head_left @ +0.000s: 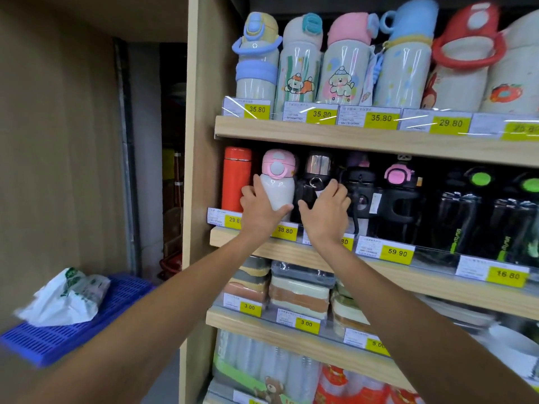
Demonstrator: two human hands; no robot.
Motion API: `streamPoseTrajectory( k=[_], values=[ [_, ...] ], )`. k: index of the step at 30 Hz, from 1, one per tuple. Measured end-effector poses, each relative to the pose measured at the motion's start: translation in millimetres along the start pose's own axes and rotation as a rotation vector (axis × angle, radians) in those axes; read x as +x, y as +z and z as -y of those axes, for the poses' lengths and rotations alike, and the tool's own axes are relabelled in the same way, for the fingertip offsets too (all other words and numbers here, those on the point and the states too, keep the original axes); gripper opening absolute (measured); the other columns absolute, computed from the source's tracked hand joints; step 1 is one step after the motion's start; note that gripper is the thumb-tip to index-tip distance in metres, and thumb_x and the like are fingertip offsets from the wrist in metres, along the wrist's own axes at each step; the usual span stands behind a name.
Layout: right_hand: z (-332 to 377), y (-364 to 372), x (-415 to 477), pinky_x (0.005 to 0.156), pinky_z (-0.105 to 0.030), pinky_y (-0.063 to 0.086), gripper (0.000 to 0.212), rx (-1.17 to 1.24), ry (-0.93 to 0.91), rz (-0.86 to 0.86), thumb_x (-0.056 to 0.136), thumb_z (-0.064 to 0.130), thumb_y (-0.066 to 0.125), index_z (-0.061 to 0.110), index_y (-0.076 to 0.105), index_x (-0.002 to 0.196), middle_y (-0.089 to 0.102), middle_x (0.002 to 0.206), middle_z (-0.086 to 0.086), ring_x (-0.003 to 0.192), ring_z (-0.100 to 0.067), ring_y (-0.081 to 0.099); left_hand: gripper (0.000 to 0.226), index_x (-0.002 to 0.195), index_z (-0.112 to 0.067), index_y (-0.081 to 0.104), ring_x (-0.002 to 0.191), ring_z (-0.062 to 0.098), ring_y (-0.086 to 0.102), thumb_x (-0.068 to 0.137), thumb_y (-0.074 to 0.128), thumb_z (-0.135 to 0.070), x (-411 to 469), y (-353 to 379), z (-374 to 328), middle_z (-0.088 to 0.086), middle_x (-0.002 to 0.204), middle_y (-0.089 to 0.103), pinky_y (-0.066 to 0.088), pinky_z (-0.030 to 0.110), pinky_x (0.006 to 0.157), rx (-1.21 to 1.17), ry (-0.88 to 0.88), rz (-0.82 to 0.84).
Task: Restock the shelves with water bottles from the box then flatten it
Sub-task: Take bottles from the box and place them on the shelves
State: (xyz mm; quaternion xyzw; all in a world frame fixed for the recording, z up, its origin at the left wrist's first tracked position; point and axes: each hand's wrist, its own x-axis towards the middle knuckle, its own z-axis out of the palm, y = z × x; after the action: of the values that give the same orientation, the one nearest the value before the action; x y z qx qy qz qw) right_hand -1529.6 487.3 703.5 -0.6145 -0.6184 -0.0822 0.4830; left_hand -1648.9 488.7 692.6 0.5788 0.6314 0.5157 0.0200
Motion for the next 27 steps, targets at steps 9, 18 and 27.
streamPoseTrajectory(
  k=[9,18,27],
  values=[
    [-7.3,-1.9,1.1,0.08,-0.04,0.048,0.078,0.002,-0.057,0.013,0.082,0.04,0.068,0.006,0.027,0.14,0.034,0.139,-0.012,0.123,-0.03,0.038,0.1,0.149,-0.005,0.009,0.117,0.041,0.044,0.079,0.071,-0.043,0.8,3.3,4.2,0.019,0.137,0.029,0.039,0.043,0.097,0.024,0.032,-0.012],
    [-8.7,-19.6,2.4,0.081,-0.037,0.046,0.059,0.024,-0.134,-0.024,0.088,0.038,0.061,0.004,0.039,0.131,0.039,0.132,-0.014,0.118,-0.032,0.041,0.076,0.139,0.002,0.026,0.121,0.036,0.037,0.083,0.068,-0.027,-7.5,-2.1,-8.1,0.018,0.135,0.033,0.033,0.039,0.1,0.079,0.092,-0.173],
    [35.6,-58.9,31.0,0.062,-0.033,0.035,0.019,0.218,-0.294,-0.136,0.093,0.026,0.045,0.015,0.059,0.091,0.067,0.086,-0.007,0.088,-0.032,0.06,0.031,0.116,-0.002,0.048,0.109,0.032,0.048,0.085,0.043,-0.002,32.6,-73.5,-74.1,0.014,0.118,0.047,0.04,0.041,0.092,-0.164,0.313,-0.437]
  ],
)
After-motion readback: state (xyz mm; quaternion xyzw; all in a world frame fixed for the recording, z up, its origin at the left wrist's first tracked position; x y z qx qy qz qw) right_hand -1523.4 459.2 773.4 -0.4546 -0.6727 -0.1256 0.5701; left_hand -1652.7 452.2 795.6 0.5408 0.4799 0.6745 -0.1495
